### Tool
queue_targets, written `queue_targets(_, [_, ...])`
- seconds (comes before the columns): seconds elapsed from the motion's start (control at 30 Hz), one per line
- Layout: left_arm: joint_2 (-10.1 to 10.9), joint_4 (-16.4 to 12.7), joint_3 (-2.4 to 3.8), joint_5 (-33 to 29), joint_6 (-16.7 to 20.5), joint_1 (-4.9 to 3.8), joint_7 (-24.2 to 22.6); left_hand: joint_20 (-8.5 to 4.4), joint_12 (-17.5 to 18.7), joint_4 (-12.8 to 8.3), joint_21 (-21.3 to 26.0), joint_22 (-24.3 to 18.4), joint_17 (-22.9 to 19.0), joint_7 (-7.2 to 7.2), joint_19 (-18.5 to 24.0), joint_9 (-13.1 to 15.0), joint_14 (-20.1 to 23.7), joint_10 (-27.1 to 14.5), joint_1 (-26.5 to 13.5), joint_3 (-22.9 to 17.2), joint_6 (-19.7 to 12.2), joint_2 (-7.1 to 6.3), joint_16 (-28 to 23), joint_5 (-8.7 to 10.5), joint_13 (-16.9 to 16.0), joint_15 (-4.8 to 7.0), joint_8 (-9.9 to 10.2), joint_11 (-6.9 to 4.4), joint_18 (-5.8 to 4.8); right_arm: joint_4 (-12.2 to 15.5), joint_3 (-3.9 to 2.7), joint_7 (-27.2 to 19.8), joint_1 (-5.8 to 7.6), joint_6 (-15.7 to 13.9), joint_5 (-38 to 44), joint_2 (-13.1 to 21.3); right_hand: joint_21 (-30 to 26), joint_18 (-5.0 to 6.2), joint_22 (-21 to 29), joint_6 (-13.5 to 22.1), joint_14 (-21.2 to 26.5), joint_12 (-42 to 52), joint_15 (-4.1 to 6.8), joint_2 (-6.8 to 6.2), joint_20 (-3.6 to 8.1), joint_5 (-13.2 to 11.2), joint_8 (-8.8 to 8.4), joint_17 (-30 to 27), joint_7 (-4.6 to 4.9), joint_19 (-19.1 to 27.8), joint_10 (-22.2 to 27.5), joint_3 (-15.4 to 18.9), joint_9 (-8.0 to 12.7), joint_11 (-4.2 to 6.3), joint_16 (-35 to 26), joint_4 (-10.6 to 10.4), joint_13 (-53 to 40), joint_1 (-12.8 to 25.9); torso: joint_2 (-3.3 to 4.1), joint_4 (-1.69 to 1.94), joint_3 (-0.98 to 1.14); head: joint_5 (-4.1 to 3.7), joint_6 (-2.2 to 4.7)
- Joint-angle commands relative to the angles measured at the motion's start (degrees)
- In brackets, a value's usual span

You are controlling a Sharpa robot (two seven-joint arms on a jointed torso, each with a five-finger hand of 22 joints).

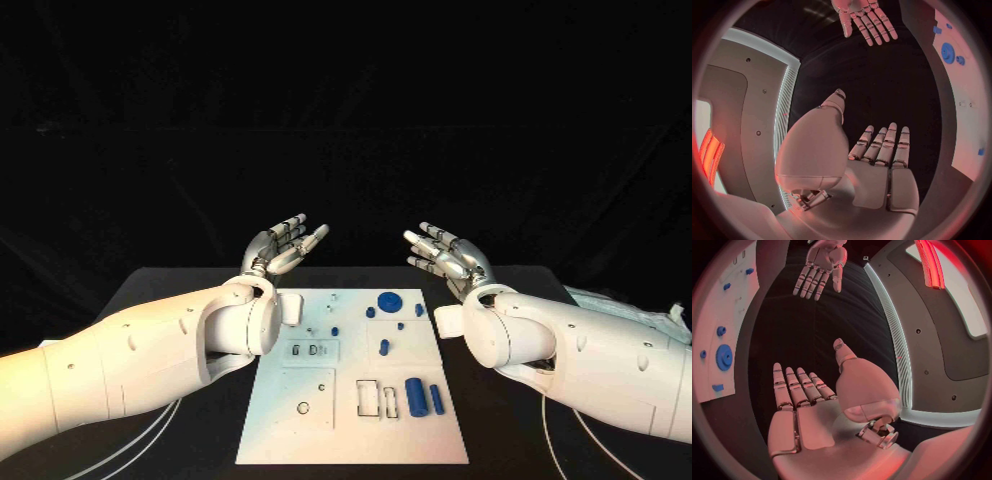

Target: Assemble the parts on the task board

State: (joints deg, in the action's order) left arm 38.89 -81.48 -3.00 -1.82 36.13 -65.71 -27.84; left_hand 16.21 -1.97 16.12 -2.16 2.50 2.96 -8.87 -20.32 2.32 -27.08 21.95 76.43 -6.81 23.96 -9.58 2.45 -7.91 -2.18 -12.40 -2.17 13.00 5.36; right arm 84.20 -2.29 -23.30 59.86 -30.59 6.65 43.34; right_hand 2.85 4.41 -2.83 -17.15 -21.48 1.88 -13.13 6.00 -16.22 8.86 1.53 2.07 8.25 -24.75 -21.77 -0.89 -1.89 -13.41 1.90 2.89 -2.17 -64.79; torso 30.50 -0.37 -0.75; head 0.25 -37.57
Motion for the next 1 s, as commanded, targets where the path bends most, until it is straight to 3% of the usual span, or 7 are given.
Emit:
queue_targets(0.03, [-0.18, 0.02, 0.02, -0.54, -3.47, -0.1, 0.07, 0.53, -0.35, 0.79, -0.61, 0.24, 0.27, -5.88, -1.54, 0.19, -2.28, 1.71, 3.2, -0.59, 1.72, 0.33, 0.6, -0.29, -0.17, -0.65, -0.33, 0.65, 1.53, -0.84, -0.28, 4.41, -0.09, 11.36, 6.72, -0.29, 1.9, 2.48, -1.09, -4.51, -7.15, 0.81, -0.52, 0.29, -0.48, -0.28, 0.72, 0.52, 7.59, -7.64, -6.2, -0.75, -0.39, -0.86, 0.81, 3.99, -0.44, -6.46, -0.02, -0.01, -0.03, 0.0, 0.0])
queue_targets(0.17, [-0.18, 0.02, 0.02, -0.54, -3.47, -0.1, 0.07, 0.54, -0.61, 0.67, -1.1, 0.54, 0.67, -6.12, -3.69, 0.4, -5.73, 4.41, 3.68, -1.18, 4.15, 1.29, 1.19, -0.16, -0.36, -0.91, -0.67, 1.05, 1.88, -1.61, -0.59, 5.62, -0.14, 14.33, 8.35, -0.48, 4.51, 3.83, -2.1, -12.82, -19.73, 2.22, 0.66, 0.4, -0.4, 0.39, 1.94, 1.36, 7.19, -15.59, -17.01, -1.59, -1.16, -0.45, 2.44, 6.56, -1.18, -9.41, -0.02, -0.01, -0.03, 0.0, 0.0])
queue_targets(0.27, [-0.18, 0.02, 0.02, -0.54, -3.47, -0.1, 0.07, 0.38, -1.56, 0.35, -3.45, 1.81, 1.88, -6.11, -13.03, 0.97, -16.09, 11.69, 4.38, -1.87, 10.75, 2.66, 3.58, -0.01, -0.88, -0.68, -1.76, 1.5, 2.31, -1.89, -0.7, 6.06, -0.16, 15.43, 8.95, -0.55, 6.27, 5.68, -2.44, -24.37, -30.38, 4.15, 2.57, 0.57, -0.28, 1.08, 3.75, 1.79, 6.05, -19.37, -29.15, -2.61, -2.06, 1.36, 4.06, 8.36, -1.74, -11.19, -0.02, -0.01, -0.03, 0.0, 0.0])
queue_targets(0.3, [1.84, 0.03, 0.08, -0.65, -6.06, -0.1, 0.1, 0.33, -2.01, 0.15, -4.64, 2.39, 2.11, -6.02, -17.43, 1.17, -18.17, 15.1, 4.64, -2.03, 13.4, 3.1, 4.35, 0.08, -1.1, -0.15, -2.19, 1.03, 2.71, -4.31, -0.74, 3.91, 0.18, 9.85, 19.95, 0.17, 6.81, 6.03, -2.47, -27.6, -32.21, 4.09, 3.0, 0.67, -0.18, 1.39, 3.89, 1.61, 5.78, -20.73, -30.92, -3.11, -2.06, 1.87, 4.05, 8.85, -1.49, -11.36, 0.9, 0.38, -0.2, -0.58, -0.48])
queue_targets(0.4, [2.83, -0.66, 0.09, -0.65, -6.38, -0.15, -0.53, 0.22, -3.4, -0.53, -6.61, 3.04, 2.47, -5.64, -22.7, 1.63, -22.67, 25.31, 5.1, -2.22, 20.34, 4.16, 5.74, 0.15, -1.67, 1.42, -3.29, -0.4, 4.13, -4.67, -0.81, 3.68, 0.54, 8.51, 24.46, 0.31, 7.63, 6.2, -2.4, -33.69, -35.66, 3.85, 4.06, 0.51, 0.4, 1.7, 4.02, 1.59, 5.13, -22.94, -34.16, -4.31, -2.07, 2.52, 4.05, 10.05, -1.39, -11.58, 1.38, 0.47, -0.2, -0.79, -0.38])
queue_targets(0.73, [6.49, -4.13, 0.19, 0.87, -9.99, -0.58, -0.14, -2.87, -6.03, -2.52, -10.42, 4.08, 5.21, -3.2, -35.09, 2.15, -36.12, 38.99, 4.98, -1.66, 32.78, 6.05, 9.43, 0.29, -2.34, 5.69, -5.61, -3.93, 5.29, -5.02, -1.63, 6.16, 1.87, 6.09, 40.49, 0.99, 10.38, 6.16, -2.59, -38.18, -43.29, 1.82, 6.32, -0.55, 3.23, 2.16, 2.22, 1.61, 4.52, -29.18, -40.01, -10.12, -1.83, 3.91, 3.48, 13.55, -1.32, -10.94, 4.02, 1.13, -0.41, -1.9, 0.71])
queue_targets(1.0, [8.61, -8.37, 0.68, 2.31, -11.48, -0.83, 1.1, -4.03, -3.87, -3.31, -10.49, 3.94, 7.89, -2.96, -38.15, 1.71, -39.02, 39.98, 5.05, -1.16, 33.28, 6.03, 9.19, 0.3, -1.86, 6.5, -4.27, -4.23, 5.03, -6.43, -2.37, 12.34, 3.06, 6.23, 57.66, 0.46, 16.1, 6.14, -4.96, -39.84, -53.42, 2.48, 9.63, -3.33, 6.74, 1.06, 2.35, 3.31, 3.11, -36.3, -46.41, -12.83, -1.94, 6.1, 5.86, 13.3, -1.68, -10.24, 6.21, 2.23, -0.96, -3.42, 1.41])
